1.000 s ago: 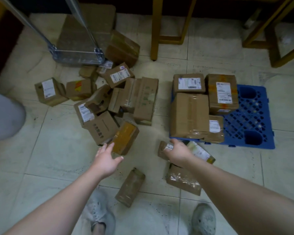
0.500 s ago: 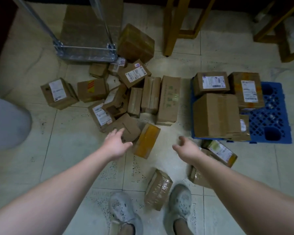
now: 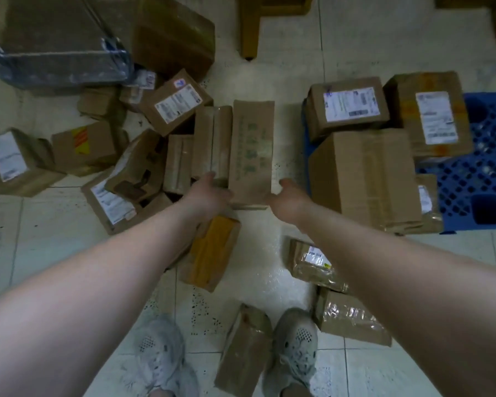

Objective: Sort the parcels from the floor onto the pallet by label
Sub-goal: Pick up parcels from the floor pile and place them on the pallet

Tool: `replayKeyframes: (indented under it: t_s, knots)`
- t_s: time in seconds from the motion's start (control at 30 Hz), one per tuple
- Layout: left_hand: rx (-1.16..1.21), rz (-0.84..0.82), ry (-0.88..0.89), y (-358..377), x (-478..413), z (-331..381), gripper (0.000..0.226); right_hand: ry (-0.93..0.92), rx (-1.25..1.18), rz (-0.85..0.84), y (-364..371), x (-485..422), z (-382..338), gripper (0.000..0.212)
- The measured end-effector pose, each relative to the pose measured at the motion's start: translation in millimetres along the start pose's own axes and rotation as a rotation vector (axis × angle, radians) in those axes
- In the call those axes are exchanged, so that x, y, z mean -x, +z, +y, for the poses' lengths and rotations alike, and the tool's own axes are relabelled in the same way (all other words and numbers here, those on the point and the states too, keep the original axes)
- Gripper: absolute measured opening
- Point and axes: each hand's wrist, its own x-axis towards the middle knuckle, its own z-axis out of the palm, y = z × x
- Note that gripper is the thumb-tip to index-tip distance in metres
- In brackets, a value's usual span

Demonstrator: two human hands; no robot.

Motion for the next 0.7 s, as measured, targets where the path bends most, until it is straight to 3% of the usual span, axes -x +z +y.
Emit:
replayKeyframes:
  t_s: [0.17, 0.23, 0.37, 0.57, 0.7]
  knots:
    - [0.173, -0.002, -0.025, 41.4, -71.3, -22.7, 0.059, 0.026, -0.140, 0.042, 40.1, -67.2, 22.5, 0.071]
    - [0.240, -0.048, -0.029, 52.5, -85.7, -32.4, 0.050, 0.021, -0.218, 0.040, 53.7, -80.5, 29.1, 0.067]
    - [0.401, -0.055, -0.062, 64.4, -89.6, -39.3, 0.064, -0.006, -0.419, 0.050, 68.7, -77.3, 37.4, 0.058]
    - [0.545, -0.055, -0.091, 46.3, -26.6, -18.4, 0.040, -0.023, -0.487, 0.042, 41.6, -7.6, 27.3, 0.040]
    - [0.561, -0.073, -0.028, 16.0, 48.5, 12.6, 0.046, -0.093, -0.417, 0.039, -0.7, 64.4, -5.1, 0.043]
